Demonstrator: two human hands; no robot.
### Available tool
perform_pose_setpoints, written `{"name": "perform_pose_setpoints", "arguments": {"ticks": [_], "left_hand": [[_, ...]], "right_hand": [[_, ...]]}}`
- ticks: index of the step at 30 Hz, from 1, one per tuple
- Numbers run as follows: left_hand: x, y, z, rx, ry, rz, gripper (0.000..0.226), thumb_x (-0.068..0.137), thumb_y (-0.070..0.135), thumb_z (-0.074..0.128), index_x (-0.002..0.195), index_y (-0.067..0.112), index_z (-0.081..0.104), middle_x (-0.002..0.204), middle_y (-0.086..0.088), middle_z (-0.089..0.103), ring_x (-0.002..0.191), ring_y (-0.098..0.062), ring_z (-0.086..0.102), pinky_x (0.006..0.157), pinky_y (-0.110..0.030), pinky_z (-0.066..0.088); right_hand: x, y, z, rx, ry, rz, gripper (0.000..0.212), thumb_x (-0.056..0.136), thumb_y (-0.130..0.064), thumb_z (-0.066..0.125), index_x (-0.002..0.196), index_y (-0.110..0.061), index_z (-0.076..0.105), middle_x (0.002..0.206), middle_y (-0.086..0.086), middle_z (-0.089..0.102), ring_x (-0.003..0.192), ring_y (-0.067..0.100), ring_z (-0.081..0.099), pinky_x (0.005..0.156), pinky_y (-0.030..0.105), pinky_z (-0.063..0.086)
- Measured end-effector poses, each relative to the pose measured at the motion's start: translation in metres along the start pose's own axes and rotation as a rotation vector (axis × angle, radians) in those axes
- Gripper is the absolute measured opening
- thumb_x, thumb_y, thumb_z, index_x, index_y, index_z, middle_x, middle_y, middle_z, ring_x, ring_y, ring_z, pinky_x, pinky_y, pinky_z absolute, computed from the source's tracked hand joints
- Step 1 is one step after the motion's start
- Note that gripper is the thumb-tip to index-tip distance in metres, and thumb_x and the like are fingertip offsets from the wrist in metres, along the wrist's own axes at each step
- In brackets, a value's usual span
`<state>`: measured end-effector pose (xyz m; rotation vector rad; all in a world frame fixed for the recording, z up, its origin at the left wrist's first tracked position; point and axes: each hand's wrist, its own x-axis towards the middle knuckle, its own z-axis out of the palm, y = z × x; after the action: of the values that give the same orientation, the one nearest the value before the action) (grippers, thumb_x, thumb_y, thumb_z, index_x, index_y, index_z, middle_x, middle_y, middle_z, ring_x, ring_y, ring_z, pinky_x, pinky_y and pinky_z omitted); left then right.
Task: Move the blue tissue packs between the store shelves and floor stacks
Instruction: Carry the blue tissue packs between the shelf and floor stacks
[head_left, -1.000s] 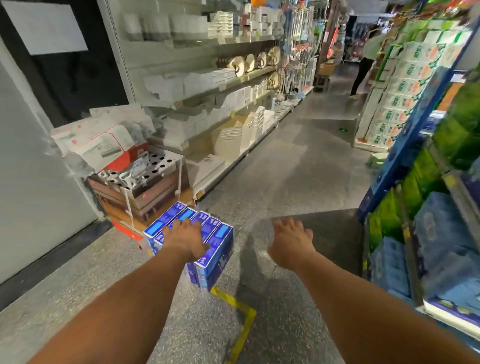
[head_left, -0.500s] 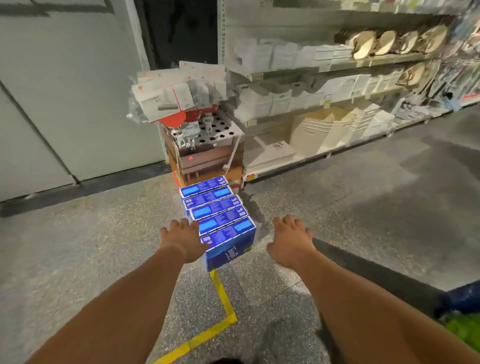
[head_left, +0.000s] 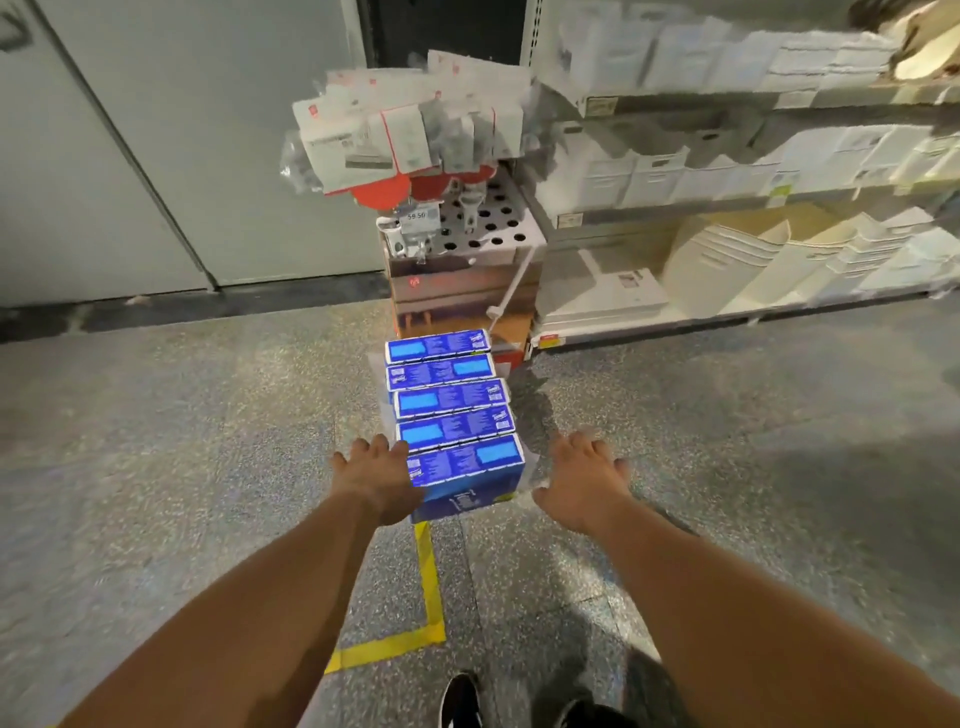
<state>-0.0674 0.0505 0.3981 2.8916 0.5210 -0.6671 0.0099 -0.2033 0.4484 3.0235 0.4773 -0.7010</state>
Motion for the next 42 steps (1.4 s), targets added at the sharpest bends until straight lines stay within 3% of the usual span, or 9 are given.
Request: {"name": "perform_pose_setpoints", "arguments": {"ticks": [14,18,24,28,33,36,38,40,42], "left_hand": [[0.115,0.041,0.066,-0.049,0.0,-0.193,0.09,0.081,0.074,0.051,0.152,0.026,0.025,0.155,-0.008,0.034,0.145,-0.034,0.027,0.114,-0.063,0.024],[0.193,0.05,0.133,-0.072,0.004,-0.151,0.093,0.083,0.077,0.049,0.153,0.024,0.019,0.157,-0.009,0.029,0.147,-0.036,0.022,0.115,-0.064,0.022],[0.311,0.037,0.265,-0.015,-0.021,-0.154,0.108,0.082,0.078,0.05,0.16,0.022,0.0,0.169,-0.002,0.0,0.154,-0.031,-0.005,0.117,-0.064,0.008],[0.387,0.026,0.352,0.017,-0.011,-0.187,0.124,0.074,0.087,0.049,0.158,0.023,-0.017,0.165,0.002,-0.025,0.151,-0.033,-0.022,0.115,-0.068,0.001],[0.427,0.028,0.44,-0.092,0.083,-0.233,0.143,0.058,0.096,0.051,0.149,0.028,-0.036,0.157,0.003,-0.04,0.148,-0.034,-0.03,0.114,-0.071,-0.007],[0.418,0.028,0.452,-0.061,0.106,-0.215,0.146,0.057,0.094,0.055,0.142,0.029,-0.045,0.162,0.001,-0.033,0.15,-0.036,-0.022,0.116,-0.069,0.002],[0.41,0.025,0.444,-0.014,0.118,-0.203,0.148,0.059,0.087,0.064,0.145,0.028,-0.041,0.166,-0.002,-0.008,0.15,-0.038,-0.003,0.114,-0.066,0.011],[0.411,0.02,0.433,0.096,0.095,-0.192,0.147,0.058,0.086,0.066,0.152,0.025,-0.028,0.163,-0.006,0.007,0.148,-0.039,0.005,0.112,-0.07,0.001],[0.416,0.014,0.432,0.181,0.058,-0.16,0.145,0.055,0.091,0.063,0.155,0.025,-0.018,0.164,-0.008,0.005,0.151,-0.04,-0.005,0.104,-0.072,-0.023]], "right_hand": [[0.188,0.024,0.061,-0.04,-0.104,-0.277,0.084,0.081,-0.053,0.067,0.149,-0.027,0.025,0.151,0.007,0.031,0.138,0.032,0.029,0.111,0.058,0.026],[0.267,0.029,0.127,-0.055,-0.103,-0.27,0.091,0.079,-0.057,0.07,0.151,-0.027,0.023,0.155,0.008,0.027,0.143,0.033,0.024,0.112,0.059,0.025],[0.379,0.033,0.262,-0.08,-0.085,-0.281,0.101,0.079,-0.061,0.069,0.156,-0.025,0.014,0.163,0.005,0.015,0.15,0.03,0.011,0.113,0.061,0.02],[0.456,0.041,0.353,-0.065,-0.039,-0.31,0.108,0.078,-0.062,0.07,0.158,-0.023,0.009,0.167,0.005,0.007,0.153,0.029,0.003,0.117,0.06,0.016],[0.499,0.044,0.43,-0.11,0.033,-0.346,0.121,0.072,-0.068,0.072,0.158,-0.022,0.001,0.167,0.006,0.003,0.152,0.029,0.003,0.116,0.061,0.012],[0.492,0.045,0.436,-0.188,0.145,-0.373,0.126,0.064,-0.071,0.075,0.155,-0.022,0.005,0.152,0.007,0.027,0.136,0.032,0.026,0.107,0.056,0.025],[0.49,0.047,0.426,-0.224,0.164,-0.393,0.126,0.062,-0.071,0.078,0.155,-0.018,0.01,0.148,0.008,0.032,0.133,0.032,0.03,0.109,0.055,0.025],[0.496,0.049,0.421,-0.288,0.131,-0.414,0.128,0.064,-0.07,0.078,0.156,-0.014,0.009,0.159,0.013,0.02,0.144,0.039,0.017,0.117,0.058,0.015],[0.503,0.053,0.428,-0.311,0.071,-0.452,0.13,0.068,-0.068,0.078,0.157,-0.011,0.001,0.166,0.015,-0.005,0.151,0.04,-0.004,0.12,0.058,0.001]]}}
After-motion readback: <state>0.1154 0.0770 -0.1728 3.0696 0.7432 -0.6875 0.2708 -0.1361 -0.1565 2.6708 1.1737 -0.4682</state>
